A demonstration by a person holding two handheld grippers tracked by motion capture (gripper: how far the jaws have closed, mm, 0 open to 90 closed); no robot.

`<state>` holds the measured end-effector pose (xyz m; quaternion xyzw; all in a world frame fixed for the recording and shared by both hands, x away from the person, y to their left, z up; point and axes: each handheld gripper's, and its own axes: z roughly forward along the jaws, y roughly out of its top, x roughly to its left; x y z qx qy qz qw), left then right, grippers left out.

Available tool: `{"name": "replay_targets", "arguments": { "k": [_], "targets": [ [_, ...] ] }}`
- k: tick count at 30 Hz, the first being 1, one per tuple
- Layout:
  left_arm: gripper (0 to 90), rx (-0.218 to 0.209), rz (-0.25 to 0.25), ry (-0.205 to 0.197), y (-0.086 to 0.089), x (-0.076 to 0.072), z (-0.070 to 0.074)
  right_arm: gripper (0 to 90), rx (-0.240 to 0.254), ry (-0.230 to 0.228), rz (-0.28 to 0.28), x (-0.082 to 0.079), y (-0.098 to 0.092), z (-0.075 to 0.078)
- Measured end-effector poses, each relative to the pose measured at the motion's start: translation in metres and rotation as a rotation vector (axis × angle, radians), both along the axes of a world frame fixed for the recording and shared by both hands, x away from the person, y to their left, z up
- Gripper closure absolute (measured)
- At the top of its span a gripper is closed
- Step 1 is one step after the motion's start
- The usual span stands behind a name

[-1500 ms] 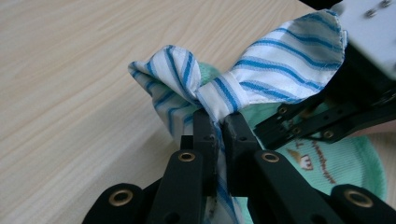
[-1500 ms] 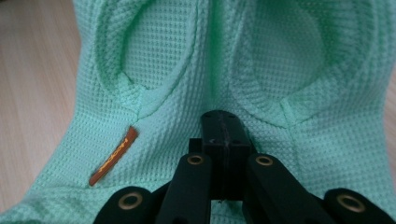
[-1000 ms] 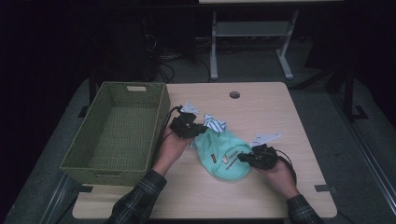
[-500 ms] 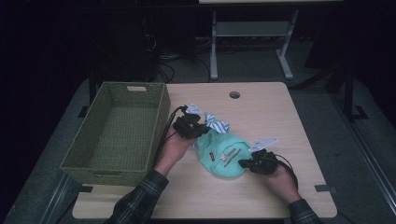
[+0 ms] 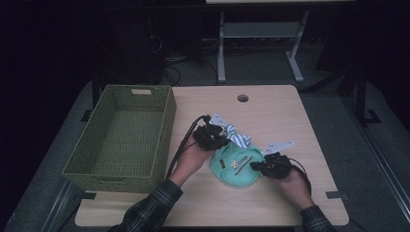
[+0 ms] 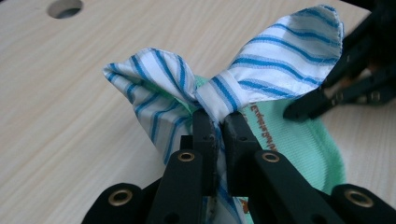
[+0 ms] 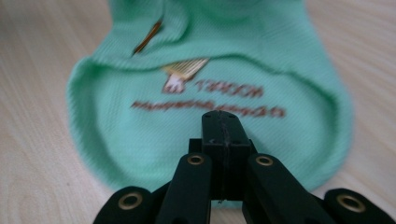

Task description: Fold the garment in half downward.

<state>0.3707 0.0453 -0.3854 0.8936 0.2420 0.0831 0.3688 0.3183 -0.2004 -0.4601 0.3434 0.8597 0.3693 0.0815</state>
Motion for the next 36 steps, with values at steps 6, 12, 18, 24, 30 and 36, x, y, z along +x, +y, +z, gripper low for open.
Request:
{"name": "replay_targets", "arguments": {
  "k": [6, 12, 18, 24, 30, 36],
  "targets": [
    [84.6, 0.022, -0.029, 0.007, -0.012, -0.005, -0.008, 89.9, -0.011, 0.011, -0.031, 0.003, -0.012, -0.003],
    [84.3, 0.047, -0.059, 0.015, -0.022, -0.011, -0.017, 89.9, -0.032, 0.016, -0.036, 0.005, -0.014, -0.005],
    [79.6, 0.085, -0.091, 0.036, -0.030, -0.015, -0.027, 89.9, -0.017, 0.009, -0.065, 0.005, -0.024, -0.001],
    [60.8, 0.053, -0.120, 0.085, -0.031, -0.016, -0.027, 89.9, 0.004, -0.006, -0.089, 0.003, -0.033, 0.004],
    [50.6, -0.029, -0.111, 0.072, -0.021, -0.016, -0.008, 89.9, 0.021, -0.029, -0.073, -0.002, -0.033, 0.010],
    [50.3, -0.036, -0.042, 0.097, -0.012, -0.001, -0.012, 89.9, 0.045, -0.024, -0.018, -0.007, -0.019, 0.012]
  ]
}}
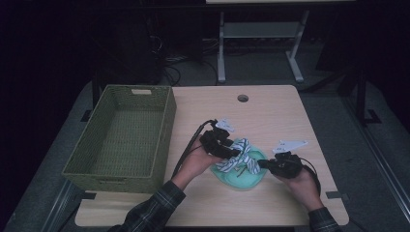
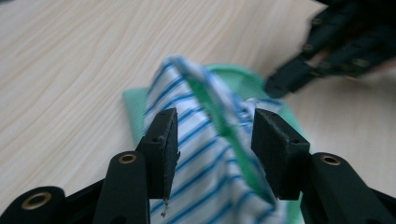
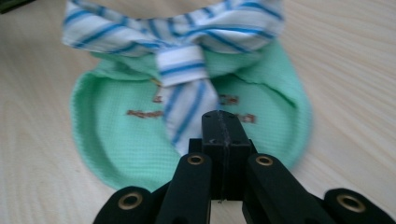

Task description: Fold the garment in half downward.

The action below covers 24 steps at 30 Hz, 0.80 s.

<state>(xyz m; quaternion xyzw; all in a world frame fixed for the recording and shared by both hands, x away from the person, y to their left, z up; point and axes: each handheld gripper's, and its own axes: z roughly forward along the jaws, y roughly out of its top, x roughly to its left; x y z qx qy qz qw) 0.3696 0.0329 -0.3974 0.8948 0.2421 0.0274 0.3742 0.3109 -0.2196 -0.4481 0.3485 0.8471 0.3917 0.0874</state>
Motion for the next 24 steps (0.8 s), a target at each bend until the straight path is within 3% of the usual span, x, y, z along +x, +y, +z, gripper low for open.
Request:
{"name": "replay_targets", "arguments": {
  "k": [3, 5, 7, 10, 17, 20, 24],
  "targets": [
    [49.5, 0.008, 0.009, 0.034, -0.001, 0.004, -0.013, 89.9, 0.000, 0.008, 0.027, -0.001, 0.010, -0.002],
    [48.3, 0.023, -0.011, 0.053, -0.002, 0.006, -0.019, 89.9, -0.004, 0.014, 0.038, 0.000, 0.015, -0.005],
    [46.0, 0.014, -0.004, 0.073, -0.004, 0.006, -0.024, 89.9, -0.008, 0.016, 0.046, 0.002, 0.019, -0.007],
    [44.0, 0.038, -0.013, 0.079, -0.006, 0.007, -0.029, 89.9, -0.014, 0.023, 0.055, 0.005, 0.023, -0.010],
    [45.2, 0.034, -0.016, 0.109, -0.008, 0.007, -0.040, 89.9, -0.013, 0.030, 0.060, 0.010, 0.027, -0.013],
    [49.5, 0.026, -0.022, 0.115, -0.008, 0.008, -0.042, 89.9, -0.010, 0.028, 0.062, 0.011, 0.028, -0.014],
    [66.0, 0.033, -0.032, 0.114, -0.008, 0.007, -0.044, 89.9, -0.013, 0.029, 0.063, 0.012, 0.028, -0.015]
  ]
}}
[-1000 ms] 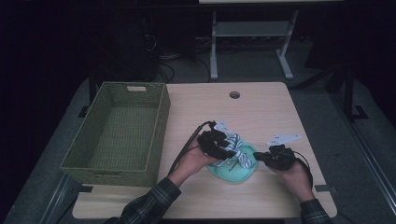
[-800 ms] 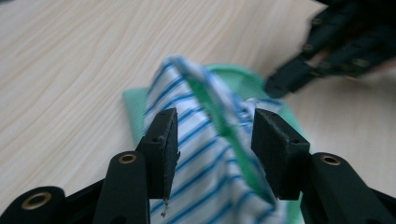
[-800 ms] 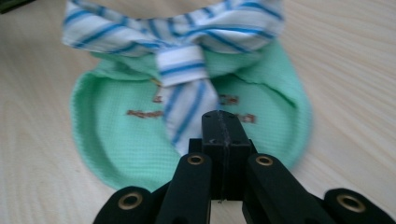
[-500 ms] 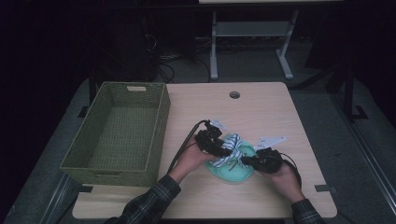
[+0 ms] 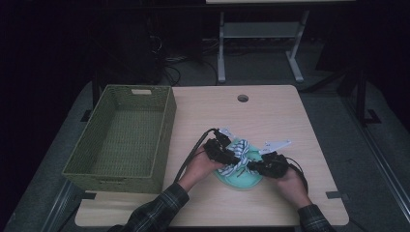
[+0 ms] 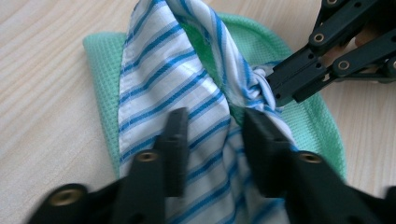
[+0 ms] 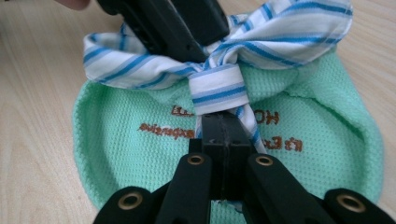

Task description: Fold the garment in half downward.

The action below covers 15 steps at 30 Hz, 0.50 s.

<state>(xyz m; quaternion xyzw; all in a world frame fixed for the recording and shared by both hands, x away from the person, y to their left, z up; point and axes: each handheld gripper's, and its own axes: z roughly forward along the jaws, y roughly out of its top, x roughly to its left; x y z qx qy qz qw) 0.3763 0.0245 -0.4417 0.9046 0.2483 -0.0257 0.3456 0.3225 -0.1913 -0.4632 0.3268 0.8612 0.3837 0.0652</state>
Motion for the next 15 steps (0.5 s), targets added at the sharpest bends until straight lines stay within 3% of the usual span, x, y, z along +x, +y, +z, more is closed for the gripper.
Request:
{"name": "replay_targets", "arguments": {
  "k": [5, 8, 15],
  "targets": [
    [86.8, 0.005, -0.029, -0.009, -0.001, -0.002, 0.001, 89.9, 0.003, 0.008, -0.005, -0.001, 0.001, 0.001],
    [88.2, -0.007, -0.027, -0.013, 0.002, -0.002, 0.006, 89.9, 0.003, 0.007, -0.003, -0.001, 0.001, 0.001],
    [88.5, -0.091, -0.013, -0.054, 0.012, -0.004, 0.033, 89.9, 0.015, 0.000, 0.000, 0.000, 0.001, 0.004]
  ]
}}
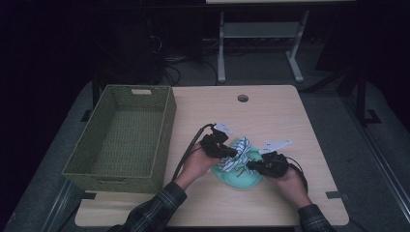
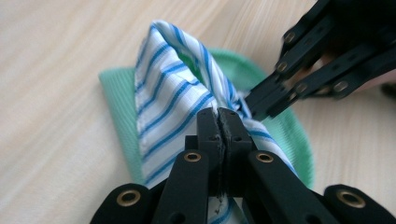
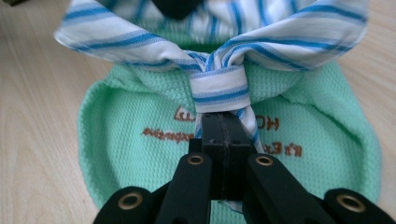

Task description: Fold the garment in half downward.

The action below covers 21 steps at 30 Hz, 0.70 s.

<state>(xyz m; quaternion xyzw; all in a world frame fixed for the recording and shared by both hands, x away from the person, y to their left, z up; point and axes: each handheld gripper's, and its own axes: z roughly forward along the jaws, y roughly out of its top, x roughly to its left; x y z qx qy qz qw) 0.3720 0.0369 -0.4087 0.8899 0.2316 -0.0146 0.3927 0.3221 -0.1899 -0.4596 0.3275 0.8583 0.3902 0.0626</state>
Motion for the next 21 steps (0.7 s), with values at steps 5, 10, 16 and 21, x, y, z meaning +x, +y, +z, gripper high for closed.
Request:
{"name": "replay_targets", "arguments": {
  "k": [5, 10, 16, 21],
  "targets": [
    [88.5, -0.051, -0.005, -0.023, 0.006, -0.002, 0.016, 89.9, 0.016, -0.025, 0.005, 0.006, 0.007, 0.005],
    [88.5, -0.091, -0.015, -0.027, 0.009, -0.004, 0.025, 89.9, 0.051, -0.045, 0.004, 0.013, 0.017, 0.009],
    [88.5, -0.069, -0.028, -0.004, 0.005, -0.005, 0.015, 89.9, 0.057, -0.027, 0.009, 0.021, 0.024, 0.000],
    [88.4, -0.027, -0.054, 0.018, -0.005, -0.006, -0.001, 89.9, 0.043, 0.017, 0.003, 0.022, 0.021, -0.011]
  ]
}}
